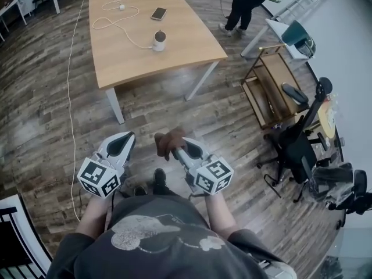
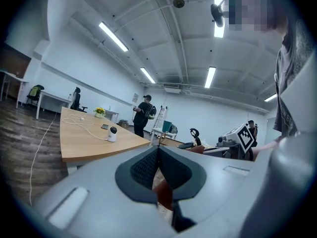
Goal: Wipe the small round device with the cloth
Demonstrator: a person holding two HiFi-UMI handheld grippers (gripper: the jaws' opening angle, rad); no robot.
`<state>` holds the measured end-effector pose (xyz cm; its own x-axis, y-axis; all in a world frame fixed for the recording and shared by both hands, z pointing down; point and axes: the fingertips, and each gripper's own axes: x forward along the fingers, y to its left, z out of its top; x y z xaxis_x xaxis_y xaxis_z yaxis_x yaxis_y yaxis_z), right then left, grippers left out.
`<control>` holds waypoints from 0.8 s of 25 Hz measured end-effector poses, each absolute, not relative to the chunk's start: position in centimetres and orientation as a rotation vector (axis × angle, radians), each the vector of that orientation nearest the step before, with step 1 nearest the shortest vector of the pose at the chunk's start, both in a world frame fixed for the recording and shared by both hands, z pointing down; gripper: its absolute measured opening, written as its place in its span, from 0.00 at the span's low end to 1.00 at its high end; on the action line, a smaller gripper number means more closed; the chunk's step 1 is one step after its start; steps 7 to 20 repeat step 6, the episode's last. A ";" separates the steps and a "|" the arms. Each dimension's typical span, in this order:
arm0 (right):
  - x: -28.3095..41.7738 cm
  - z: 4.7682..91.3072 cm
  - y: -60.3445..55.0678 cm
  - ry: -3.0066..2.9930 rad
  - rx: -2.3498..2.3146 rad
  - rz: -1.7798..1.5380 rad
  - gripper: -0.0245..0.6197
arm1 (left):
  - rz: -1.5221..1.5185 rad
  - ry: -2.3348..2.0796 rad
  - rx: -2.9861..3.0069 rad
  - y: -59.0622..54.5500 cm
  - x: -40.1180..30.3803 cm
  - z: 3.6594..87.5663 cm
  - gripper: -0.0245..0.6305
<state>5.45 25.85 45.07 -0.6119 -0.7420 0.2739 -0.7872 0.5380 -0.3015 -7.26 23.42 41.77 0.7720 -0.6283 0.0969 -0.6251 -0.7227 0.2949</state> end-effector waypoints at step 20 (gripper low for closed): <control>5.9 44.9 26.4 -2.649 1.364 0.640 0.12 | -0.021 -0.959 2.676 24.2 -7.2 41.2 0.07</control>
